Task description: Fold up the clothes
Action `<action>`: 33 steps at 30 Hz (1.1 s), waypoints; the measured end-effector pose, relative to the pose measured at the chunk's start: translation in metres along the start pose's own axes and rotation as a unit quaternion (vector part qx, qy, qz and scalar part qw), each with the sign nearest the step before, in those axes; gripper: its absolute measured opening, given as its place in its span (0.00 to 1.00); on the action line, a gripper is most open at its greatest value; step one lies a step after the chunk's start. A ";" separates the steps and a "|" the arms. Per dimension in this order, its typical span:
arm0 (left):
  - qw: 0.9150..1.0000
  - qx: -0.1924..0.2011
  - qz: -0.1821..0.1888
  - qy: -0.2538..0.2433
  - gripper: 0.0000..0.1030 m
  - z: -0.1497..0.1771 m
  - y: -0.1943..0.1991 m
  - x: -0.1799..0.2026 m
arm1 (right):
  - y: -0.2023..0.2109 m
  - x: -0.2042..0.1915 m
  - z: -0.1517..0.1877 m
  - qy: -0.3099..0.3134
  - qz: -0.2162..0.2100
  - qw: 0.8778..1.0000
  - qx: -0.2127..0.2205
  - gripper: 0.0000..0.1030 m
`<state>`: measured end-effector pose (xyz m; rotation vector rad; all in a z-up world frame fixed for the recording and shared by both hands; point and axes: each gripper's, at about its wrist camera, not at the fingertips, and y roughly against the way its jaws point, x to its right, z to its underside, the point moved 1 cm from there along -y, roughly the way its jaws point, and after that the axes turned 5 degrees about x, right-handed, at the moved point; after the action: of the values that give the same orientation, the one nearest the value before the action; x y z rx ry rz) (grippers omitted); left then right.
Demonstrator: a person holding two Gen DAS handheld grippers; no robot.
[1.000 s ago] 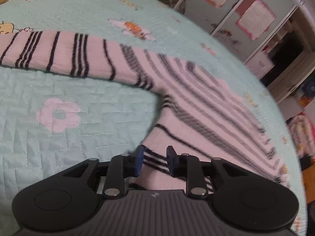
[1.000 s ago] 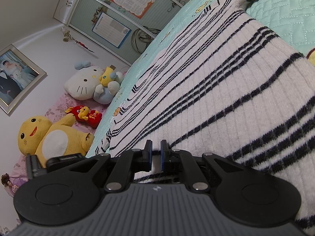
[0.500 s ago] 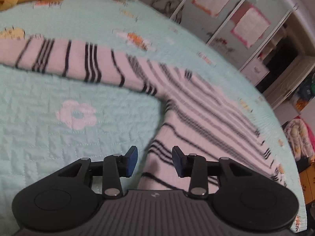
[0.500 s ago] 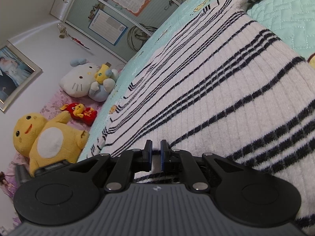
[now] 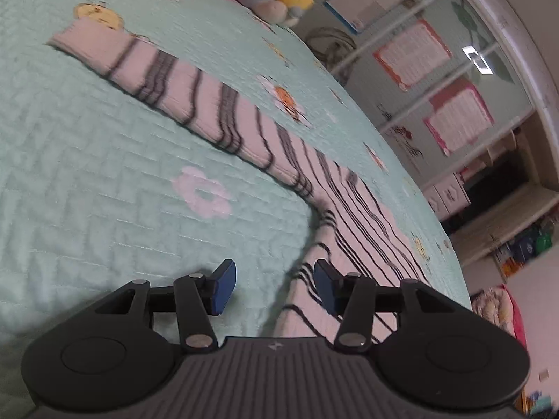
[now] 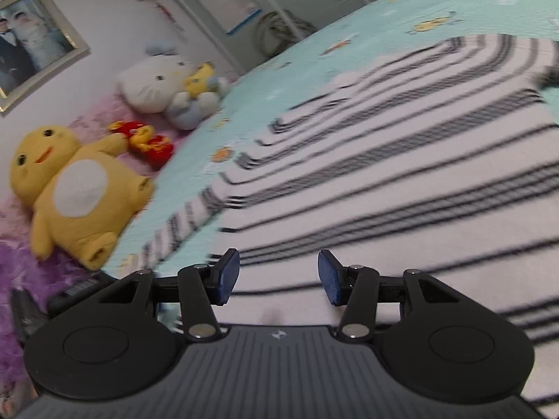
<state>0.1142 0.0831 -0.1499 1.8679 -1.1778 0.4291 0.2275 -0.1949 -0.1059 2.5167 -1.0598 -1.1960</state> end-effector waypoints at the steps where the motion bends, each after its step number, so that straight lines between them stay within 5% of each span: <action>1: 1.000 -0.010 0.000 -0.007 0.53 0.003 -0.006 0.003 | -0.007 -0.003 -0.004 -0.004 -0.007 1.000 -0.010 0.48; 5: 0.999 -0.042 0.002 -0.034 0.53 0.017 -0.029 0.012 | -0.039 -0.018 -0.020 0.004 -0.020 0.999 -0.042 0.24; 18: 0.996 -0.044 0.010 -0.078 0.45 0.024 -0.056 0.017 | -0.164 -0.061 -0.061 0.125 0.006 0.990 -0.068 0.24; 20: 0.996 -0.042 0.006 -0.083 0.41 0.024 -0.056 0.016 | -0.185 -0.056 -0.055 0.130 0.027 0.987 -0.091 0.24; 22: 0.995 -0.043 0.000 -0.089 0.25 0.025 -0.057 0.015 | -0.205 -0.049 -0.043 0.139 0.053 0.980 -0.131 0.24; 26: 0.995 -0.044 0.001 -0.087 0.18 0.024 -0.059 0.009 | -0.197 -0.057 -0.046 0.159 0.043 0.978 -0.127 0.25; 33: 0.992 -0.022 -0.018 -0.120 0.19 0.032 -0.058 0.017 | -0.182 -0.030 -0.104 0.087 0.041 0.995 -0.021 0.25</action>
<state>0.1674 0.0579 -0.1850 1.9392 -1.2962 0.1600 0.3877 -0.0564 -0.0945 2.4667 -1.0724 -0.9481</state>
